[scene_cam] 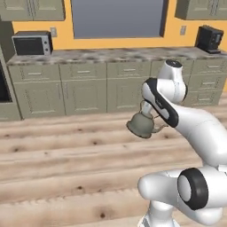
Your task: Pick the kettle from the counter and place it on a stove burner. Then turn the burner on.
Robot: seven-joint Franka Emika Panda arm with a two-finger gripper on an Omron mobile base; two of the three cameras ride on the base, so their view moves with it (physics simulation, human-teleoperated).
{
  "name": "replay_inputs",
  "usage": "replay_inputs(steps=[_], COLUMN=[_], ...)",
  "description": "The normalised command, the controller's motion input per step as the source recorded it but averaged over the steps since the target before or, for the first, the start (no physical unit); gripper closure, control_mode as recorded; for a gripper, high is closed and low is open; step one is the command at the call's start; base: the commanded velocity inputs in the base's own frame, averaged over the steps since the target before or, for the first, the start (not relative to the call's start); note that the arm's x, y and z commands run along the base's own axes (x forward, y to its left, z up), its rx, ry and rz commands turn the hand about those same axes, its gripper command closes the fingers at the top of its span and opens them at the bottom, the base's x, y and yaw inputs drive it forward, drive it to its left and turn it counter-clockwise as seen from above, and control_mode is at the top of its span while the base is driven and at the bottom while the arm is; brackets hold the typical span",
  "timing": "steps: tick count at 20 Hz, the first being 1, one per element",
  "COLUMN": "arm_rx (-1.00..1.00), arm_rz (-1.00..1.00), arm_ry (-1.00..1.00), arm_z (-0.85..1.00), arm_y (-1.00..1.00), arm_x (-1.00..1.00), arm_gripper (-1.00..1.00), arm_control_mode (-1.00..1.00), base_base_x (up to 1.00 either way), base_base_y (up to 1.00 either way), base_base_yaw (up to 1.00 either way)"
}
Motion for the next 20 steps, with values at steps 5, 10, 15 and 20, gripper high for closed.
replay_inputs(steps=[5,10,15,20], arm_rx=[0.00,0.00,0.00,0.00], arm_rz=[0.00,0.00,0.00,0.00], arm_ry=[0.00,0.00,0.00,0.00], arm_z=[0.00,0.00,0.00,0.00], arm_y=[0.00,0.00,0.00,0.00], arm_x=[0.00,0.00,0.00,0.00], arm_gripper=[1.00,1.00,1.00,1.00], arm_control_mode=[1.00,1.00,1.00,1.00], base_base_x=[0.69,0.41,0.66,0.86], base_base_y=[-0.46,-0.28,-0.30,-0.25], base_base_yaw=[0.57,0.73,0.70,0.69])
